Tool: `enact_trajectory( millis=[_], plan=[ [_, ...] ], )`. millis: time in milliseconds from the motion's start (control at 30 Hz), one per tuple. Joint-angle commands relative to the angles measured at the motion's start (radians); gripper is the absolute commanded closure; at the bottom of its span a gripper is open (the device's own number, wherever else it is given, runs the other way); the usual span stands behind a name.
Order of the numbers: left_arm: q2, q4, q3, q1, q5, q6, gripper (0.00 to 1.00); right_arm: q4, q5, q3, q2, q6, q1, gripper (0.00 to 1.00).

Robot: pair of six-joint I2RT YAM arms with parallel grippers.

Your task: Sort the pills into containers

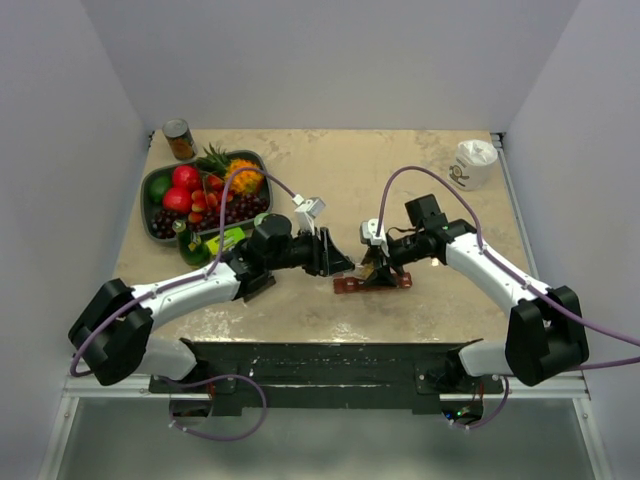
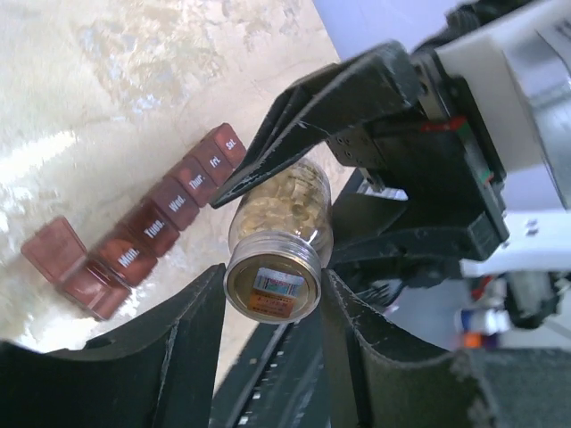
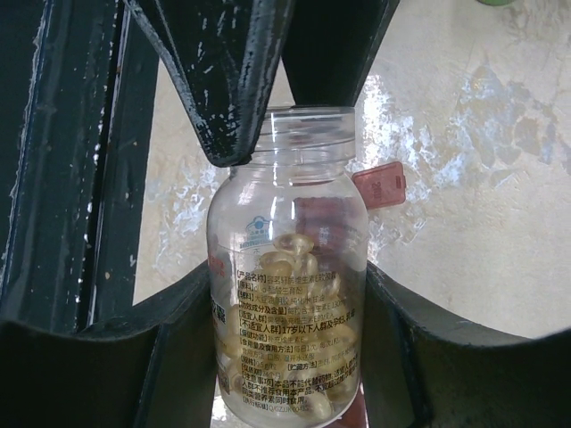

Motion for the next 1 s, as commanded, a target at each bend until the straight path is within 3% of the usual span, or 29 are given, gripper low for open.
enact_trajectory(
  millis=[0,33,67,133,233,333,500,600,700,767,867,967],
  plan=[
    [-0.043,-0.082,0.03,0.003,-0.003,-0.239,0.9,0.079,0.011,0.04,-0.019,0.028,-0.015,1.0],
    [-0.044,-0.083,0.047,0.004,0.003,-0.229,0.81,0.079,0.011,0.04,-0.019,0.029,-0.015,1.0],
    [-0.049,-0.083,0.055,0.007,0.023,-0.207,0.6,0.079,0.011,0.04,-0.018,0.031,-0.017,1.0],
    [-0.06,-0.088,0.058,0.026,0.045,-0.171,0.36,0.079,0.008,0.04,-0.019,0.032,-0.018,1.0],
    [-0.104,-0.108,0.046,0.064,0.074,-0.069,0.18,0.079,0.007,0.04,-0.019,0.032,-0.021,1.0],
    [-0.17,-0.14,0.035,0.095,0.092,0.068,0.1,0.076,0.001,0.04,-0.018,0.031,-0.02,1.0],
    [-0.264,-0.356,0.087,0.102,-0.03,0.398,0.09,0.07,-0.007,0.041,-0.015,0.025,-0.021,1.0],
    [-0.325,-0.381,0.097,0.102,-0.093,0.579,0.09,0.061,-0.019,0.043,-0.016,0.015,-0.021,1.0],
    [-0.408,-0.3,0.037,0.101,-0.067,0.781,0.09,0.049,-0.025,0.044,-0.016,0.005,-0.023,1.0],
    [-0.474,-0.141,-0.023,0.101,-0.014,0.911,0.07,0.044,-0.03,0.044,-0.016,-0.006,-0.023,1.0],
    [-0.531,0.051,-0.147,0.101,0.003,0.976,0.01,0.035,-0.041,0.046,-0.016,-0.017,-0.024,1.0],
    [-0.509,0.075,-0.172,0.101,0.061,1.085,0.01,0.029,-0.047,0.044,-0.018,-0.021,-0.026,1.0]
  ],
)
